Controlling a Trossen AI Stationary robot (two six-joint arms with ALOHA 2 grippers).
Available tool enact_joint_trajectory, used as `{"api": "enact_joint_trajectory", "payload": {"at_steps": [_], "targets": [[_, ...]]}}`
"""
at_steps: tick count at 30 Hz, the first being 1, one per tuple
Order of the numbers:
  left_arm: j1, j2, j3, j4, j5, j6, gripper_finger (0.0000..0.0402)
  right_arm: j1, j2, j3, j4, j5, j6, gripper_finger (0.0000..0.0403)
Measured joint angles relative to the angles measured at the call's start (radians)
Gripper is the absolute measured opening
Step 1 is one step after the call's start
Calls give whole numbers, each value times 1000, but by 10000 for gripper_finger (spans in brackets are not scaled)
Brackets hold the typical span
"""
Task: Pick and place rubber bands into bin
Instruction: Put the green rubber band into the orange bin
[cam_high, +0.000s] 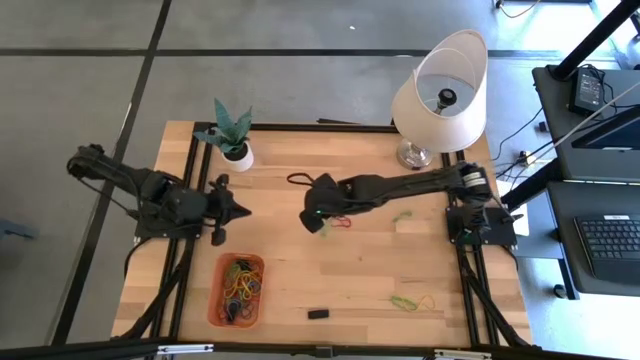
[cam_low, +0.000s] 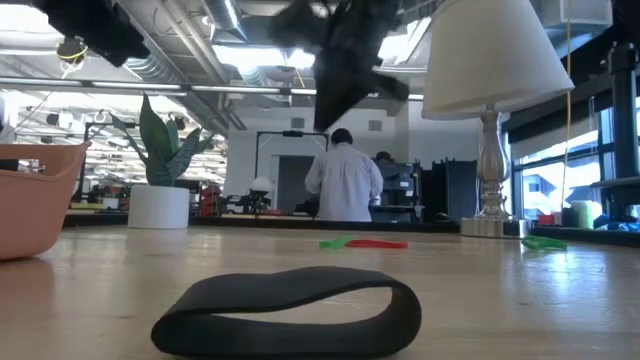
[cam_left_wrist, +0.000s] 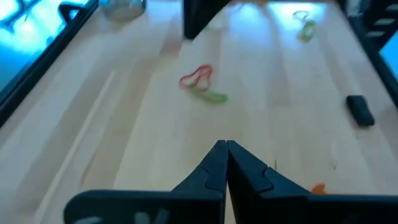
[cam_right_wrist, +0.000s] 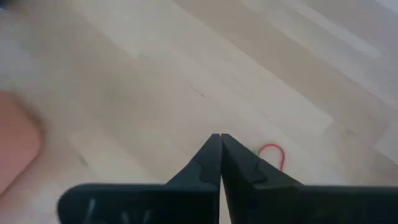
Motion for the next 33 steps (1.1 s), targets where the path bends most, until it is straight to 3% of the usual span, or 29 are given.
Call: {"api": "enact_joint_trajectory", "payload": {"at_steps": [8, 15, 21, 27, 33], "targets": [[57, -100, -121, 139, 90, 50, 2, -17, 101, 3, -32, -42, 73, 28], [57, -103, -125, 140, 93, 50, 3, -18, 171, 2, -34, -49, 126, 105], [57, -103, -125, 140, 93, 49, 3, -25, 220, 2, -34, -119, 155, 154], [57, -103, -125, 140, 92, 47, 3, -29, 243, 2, -56, -121, 176, 152], [57, -103, -125, 140, 92, 46, 4, -30, 260, 1, -90, -145, 203, 104]]}}
